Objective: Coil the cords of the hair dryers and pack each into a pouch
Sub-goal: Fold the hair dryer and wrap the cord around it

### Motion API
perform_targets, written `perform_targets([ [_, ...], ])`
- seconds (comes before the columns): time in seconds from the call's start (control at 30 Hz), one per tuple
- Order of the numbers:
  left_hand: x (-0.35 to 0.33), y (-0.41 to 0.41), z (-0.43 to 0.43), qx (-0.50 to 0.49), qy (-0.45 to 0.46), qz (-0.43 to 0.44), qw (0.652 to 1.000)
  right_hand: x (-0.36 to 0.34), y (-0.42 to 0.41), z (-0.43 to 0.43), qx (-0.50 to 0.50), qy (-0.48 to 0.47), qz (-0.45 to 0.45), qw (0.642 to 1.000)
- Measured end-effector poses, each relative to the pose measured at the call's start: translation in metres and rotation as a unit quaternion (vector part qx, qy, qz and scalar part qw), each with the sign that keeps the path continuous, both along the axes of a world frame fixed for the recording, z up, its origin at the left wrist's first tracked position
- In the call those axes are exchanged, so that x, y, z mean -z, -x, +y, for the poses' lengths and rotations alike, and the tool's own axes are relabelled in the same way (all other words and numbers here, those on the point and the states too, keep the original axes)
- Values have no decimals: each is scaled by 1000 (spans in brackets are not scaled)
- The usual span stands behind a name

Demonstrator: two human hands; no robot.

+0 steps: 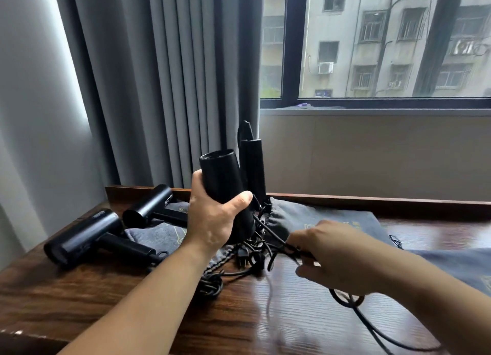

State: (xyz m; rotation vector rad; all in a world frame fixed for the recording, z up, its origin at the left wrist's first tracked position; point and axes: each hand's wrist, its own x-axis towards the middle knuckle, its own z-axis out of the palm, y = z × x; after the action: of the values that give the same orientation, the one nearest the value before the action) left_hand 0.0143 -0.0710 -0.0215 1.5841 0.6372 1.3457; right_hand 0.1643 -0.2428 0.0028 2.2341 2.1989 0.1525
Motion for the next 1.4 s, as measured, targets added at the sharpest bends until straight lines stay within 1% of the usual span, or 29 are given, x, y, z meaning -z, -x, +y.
perform_targets([
  [0.07,3,0,-5,-29,-67,76,994,-15,5,-5,18,6,-37,999],
  [0.13,4,1,-7,-51,-135,155,977,-29,7,-10,34,-1,-83,996],
  [0.23,1,3,-10,-36,-177,265,947,-50,5,-17,58,-32,-149,987],
  [0.3,-4,5,-13,7,-173,333,927,-63,-1,-18,69,-52,-184,979],
  [0.4,-14,7,-18,74,-162,398,900,-78,-16,-16,69,-81,-198,974],
  [0.53,-29,12,-20,142,-135,433,880,-83,-39,-10,32,-119,-205,971],
  [0.63,-36,16,-24,217,-106,446,862,-83,-49,-3,-3,-136,-228,964],
  [0.73,-35,19,-25,300,-72,413,857,-75,-56,6,-16,-140,-226,964],
  [0.83,-35,23,-24,398,-37,341,851,-58,-69,14,-39,-146,-209,966],
  [0.97,-31,24,-22,508,19,212,834,-39,-77,21,-79,-118,-138,980],
  [1.03,-32,23,-24,536,43,126,833,-25,-80,24,-96,-165,-114,975],
  [1.07,-33,23,-25,537,61,71,838,-18,-81,25,-92,-186,-94,974],
  [1.1,-34,22,-26,520,86,14,850,-10,-80,24,-78,-191,-73,976],
  [1.17,-36,17,-26,439,148,-80,883,10,-78,23,-64,-182,-52,980],
  [1.23,-37,9,-21,339,177,-135,914,23,-67,21,-78,-164,-43,982],
  [1.33,-34,0,-10,165,149,-162,961,28,-46,16,-116,-141,-18,983],
  [1.4,-27,-3,-1,55,122,-138,981,28,-33,9,-129,-142,-19,981],
])
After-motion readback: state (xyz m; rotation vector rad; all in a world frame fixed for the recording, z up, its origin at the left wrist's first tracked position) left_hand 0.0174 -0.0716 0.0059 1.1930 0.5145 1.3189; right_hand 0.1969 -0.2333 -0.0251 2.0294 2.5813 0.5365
